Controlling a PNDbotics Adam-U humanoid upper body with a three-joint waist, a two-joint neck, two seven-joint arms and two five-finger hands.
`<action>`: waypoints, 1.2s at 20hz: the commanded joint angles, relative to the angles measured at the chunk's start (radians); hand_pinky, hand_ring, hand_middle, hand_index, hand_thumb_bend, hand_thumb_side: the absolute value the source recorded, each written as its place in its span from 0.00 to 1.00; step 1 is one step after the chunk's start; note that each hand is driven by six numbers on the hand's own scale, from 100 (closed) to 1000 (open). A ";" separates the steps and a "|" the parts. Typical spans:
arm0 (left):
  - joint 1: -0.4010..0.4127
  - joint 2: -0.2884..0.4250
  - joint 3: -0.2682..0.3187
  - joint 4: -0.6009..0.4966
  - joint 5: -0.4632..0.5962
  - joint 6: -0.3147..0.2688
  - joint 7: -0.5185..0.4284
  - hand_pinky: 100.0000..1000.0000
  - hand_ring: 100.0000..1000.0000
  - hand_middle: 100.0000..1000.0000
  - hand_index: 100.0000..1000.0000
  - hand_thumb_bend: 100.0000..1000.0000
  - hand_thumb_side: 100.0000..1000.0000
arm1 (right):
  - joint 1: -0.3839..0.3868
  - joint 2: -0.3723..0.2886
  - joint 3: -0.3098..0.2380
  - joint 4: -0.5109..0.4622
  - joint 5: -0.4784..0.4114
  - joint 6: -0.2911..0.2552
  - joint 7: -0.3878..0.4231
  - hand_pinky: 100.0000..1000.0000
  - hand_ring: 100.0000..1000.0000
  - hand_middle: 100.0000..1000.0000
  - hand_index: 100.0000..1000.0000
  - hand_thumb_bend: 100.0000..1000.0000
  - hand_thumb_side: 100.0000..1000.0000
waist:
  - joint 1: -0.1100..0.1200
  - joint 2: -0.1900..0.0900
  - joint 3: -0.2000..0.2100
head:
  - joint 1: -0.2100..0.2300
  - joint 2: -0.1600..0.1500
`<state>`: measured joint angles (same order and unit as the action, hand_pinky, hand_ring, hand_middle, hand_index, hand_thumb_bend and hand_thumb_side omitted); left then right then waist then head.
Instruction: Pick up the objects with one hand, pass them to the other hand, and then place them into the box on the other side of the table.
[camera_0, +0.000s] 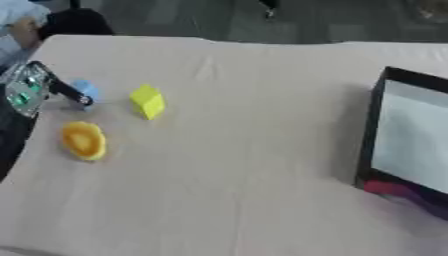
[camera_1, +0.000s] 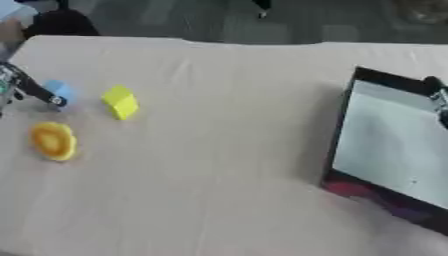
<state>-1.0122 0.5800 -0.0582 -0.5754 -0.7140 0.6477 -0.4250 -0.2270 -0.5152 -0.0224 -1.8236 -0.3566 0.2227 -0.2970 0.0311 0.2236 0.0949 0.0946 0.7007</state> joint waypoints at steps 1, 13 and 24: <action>-0.015 0.022 0.009 -0.004 0.008 0.003 0.006 0.91 0.86 0.77 0.75 0.44 0.11 | -0.005 -0.015 -0.007 -0.010 0.007 0.000 0.002 0.94 1.00 0.94 0.95 0.31 0.39 | -0.013 0.002 -0.001 | 0.003 -0.008; -0.018 0.016 0.007 -0.004 -0.005 0.020 0.008 0.90 0.86 0.77 0.65 0.37 0.05 | -0.006 -0.013 -0.007 -0.008 0.007 -0.001 0.004 0.94 1.00 0.94 0.95 0.30 0.40 | -0.011 0.005 0.000 | 0.010 -0.006; -0.016 0.015 0.007 -0.011 -0.023 0.012 -0.012 0.87 0.84 0.73 0.53 0.27 0.04 | -0.007 -0.015 -0.008 -0.007 0.006 -0.001 0.006 0.94 1.00 0.94 0.95 0.30 0.40 | -0.011 0.003 0.002 | 0.011 -0.004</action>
<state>-1.0120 0.5750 -0.0583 -0.5760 -0.7322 0.6587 -0.4301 -0.2274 -0.5148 -0.0224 -1.8208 -0.3558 0.2240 -0.2943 0.0304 0.2270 0.0954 0.1032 0.7008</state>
